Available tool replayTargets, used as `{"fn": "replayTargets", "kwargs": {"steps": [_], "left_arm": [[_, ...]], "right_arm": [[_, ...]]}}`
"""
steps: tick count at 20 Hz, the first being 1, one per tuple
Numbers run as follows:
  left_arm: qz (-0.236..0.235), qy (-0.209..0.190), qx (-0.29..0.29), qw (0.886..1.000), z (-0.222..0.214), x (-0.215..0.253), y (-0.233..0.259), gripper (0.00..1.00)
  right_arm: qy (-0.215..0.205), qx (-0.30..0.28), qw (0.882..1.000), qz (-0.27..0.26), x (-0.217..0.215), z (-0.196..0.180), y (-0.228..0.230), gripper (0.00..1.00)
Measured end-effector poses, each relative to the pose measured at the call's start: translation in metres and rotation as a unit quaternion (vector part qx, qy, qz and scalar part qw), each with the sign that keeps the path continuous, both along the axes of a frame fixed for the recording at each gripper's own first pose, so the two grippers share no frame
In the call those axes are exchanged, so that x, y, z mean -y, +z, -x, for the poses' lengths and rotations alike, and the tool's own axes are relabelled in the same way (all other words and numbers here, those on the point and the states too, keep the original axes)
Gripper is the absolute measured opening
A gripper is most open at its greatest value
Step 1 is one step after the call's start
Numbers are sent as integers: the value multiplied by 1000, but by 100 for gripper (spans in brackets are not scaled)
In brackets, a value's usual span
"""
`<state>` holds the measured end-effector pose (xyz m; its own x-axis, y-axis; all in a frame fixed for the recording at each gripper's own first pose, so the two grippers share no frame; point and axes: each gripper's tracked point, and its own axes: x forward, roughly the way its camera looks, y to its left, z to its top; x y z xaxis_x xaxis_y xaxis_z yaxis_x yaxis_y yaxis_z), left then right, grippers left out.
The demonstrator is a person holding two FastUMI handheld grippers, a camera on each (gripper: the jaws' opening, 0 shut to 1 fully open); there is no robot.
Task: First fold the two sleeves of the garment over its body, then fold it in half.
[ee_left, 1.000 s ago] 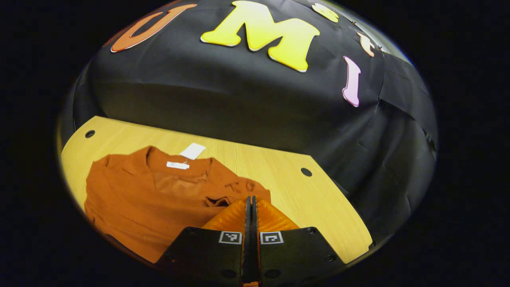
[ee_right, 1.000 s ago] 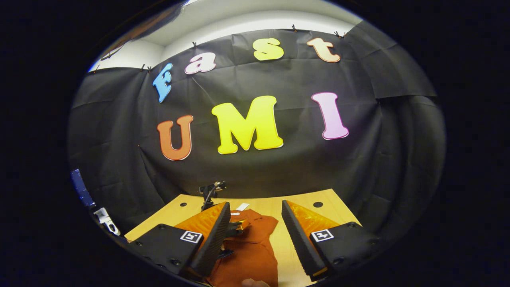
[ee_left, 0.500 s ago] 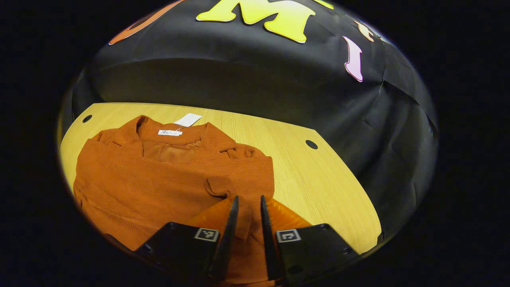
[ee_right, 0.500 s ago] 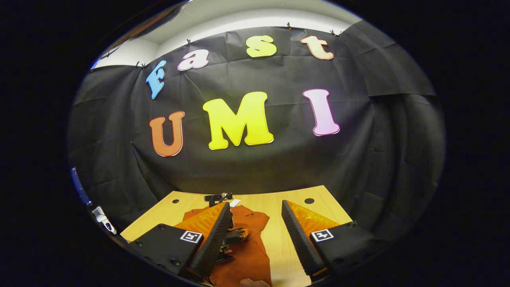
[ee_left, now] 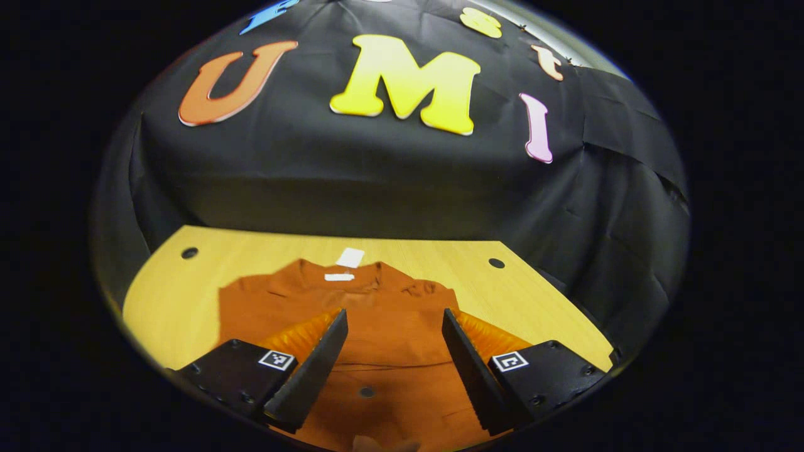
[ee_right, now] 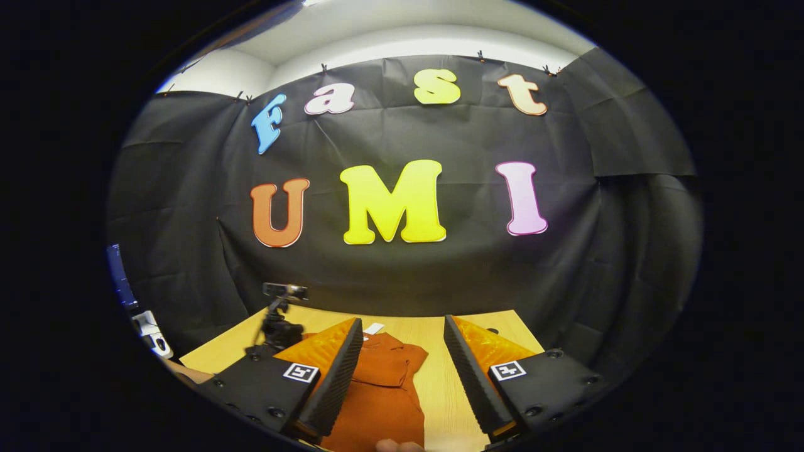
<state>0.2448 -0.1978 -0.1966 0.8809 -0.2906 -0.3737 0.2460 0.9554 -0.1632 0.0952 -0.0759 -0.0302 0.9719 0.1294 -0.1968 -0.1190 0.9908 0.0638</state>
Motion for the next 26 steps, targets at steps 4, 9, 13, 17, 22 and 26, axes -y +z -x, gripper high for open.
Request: {"fn": "replayTargets", "kwargs": {"steps": [4,9,13,17,22,26], "left_arm": [[-11,16,26,999,53,-82,43,98],[-8,59,-24,998,130,-174,18,97],[3,74,-94,993,195,-207,-32,97],[3,77,-157,985,242,-219,-86,97],[15,84,-222,971,277,-225,-137,97],[1,76,-256,964,296,-220,-169,97]], "right_arm": [[6,2,1000,11,-16,7,-7,84],[3,-50,998,30,-28,29,-64,83],[-18,-119,992,36,-20,55,-132,84],[-43,-222,973,35,-8,90,-229,84],[-87,-322,942,38,21,136,-318,84],[-104,-378,919,38,38,164,-361,84]]}}
